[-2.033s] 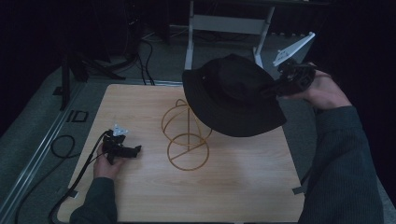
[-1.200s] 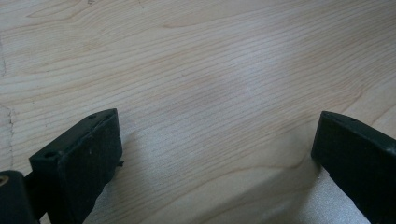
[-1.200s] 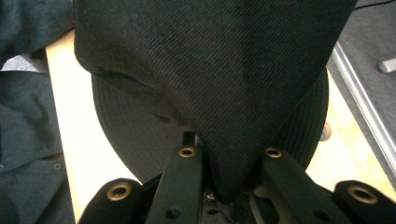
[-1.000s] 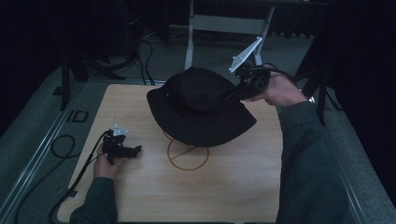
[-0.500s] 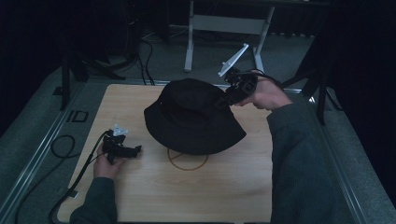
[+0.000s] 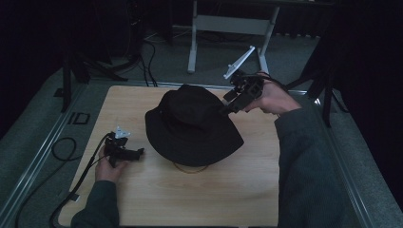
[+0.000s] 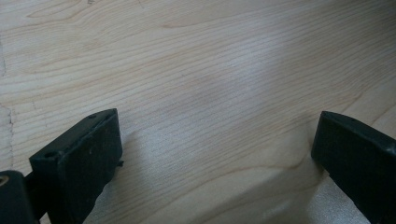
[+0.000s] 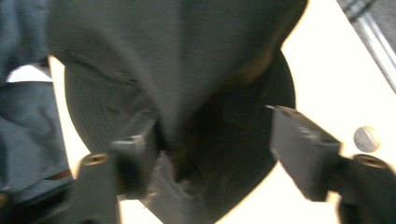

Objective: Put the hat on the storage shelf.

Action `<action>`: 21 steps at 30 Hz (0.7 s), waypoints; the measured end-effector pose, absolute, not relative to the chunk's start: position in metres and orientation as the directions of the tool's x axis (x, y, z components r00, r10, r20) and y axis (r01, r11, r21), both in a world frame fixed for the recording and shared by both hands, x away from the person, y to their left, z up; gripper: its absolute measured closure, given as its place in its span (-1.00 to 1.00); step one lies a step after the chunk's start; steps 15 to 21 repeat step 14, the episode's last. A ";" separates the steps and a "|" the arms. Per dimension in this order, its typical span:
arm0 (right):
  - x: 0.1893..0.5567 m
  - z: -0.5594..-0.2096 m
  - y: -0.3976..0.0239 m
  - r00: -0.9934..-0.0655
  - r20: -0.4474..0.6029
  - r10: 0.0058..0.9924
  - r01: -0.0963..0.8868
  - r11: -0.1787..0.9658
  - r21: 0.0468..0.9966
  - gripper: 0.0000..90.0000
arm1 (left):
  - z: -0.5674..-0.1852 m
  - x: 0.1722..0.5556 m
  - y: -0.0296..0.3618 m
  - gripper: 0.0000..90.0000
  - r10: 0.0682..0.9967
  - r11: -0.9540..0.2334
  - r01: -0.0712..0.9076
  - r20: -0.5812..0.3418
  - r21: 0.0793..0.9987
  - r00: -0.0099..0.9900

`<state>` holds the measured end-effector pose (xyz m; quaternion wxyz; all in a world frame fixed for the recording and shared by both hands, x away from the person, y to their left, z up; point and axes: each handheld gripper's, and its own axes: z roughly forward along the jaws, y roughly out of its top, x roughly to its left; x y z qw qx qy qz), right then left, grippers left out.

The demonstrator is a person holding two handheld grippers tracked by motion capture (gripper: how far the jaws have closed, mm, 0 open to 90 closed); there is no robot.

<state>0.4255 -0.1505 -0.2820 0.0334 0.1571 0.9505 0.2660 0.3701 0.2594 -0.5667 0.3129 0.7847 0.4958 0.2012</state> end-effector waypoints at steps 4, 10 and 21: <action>0.422 -0.281 -0.156 -0.942 0.000 0.337 0.287 0.802 0.524 -0.55 | -0.567 0.370 0.259 -0.96 0.904 -0.313 0.652 0.006 0.691 0.427; 0.420 -0.284 -0.167 -0.935 0.008 0.355 0.306 0.795 0.524 -0.68 | -0.567 0.370 0.259 -0.96 0.904 -0.312 0.652 0.005 0.691 0.427; 0.418 -0.283 -0.174 -0.932 0.010 0.362 0.313 0.791 0.526 -0.69 | -0.567 0.370 0.259 -0.96 0.904 -0.313 0.652 0.006 0.691 0.427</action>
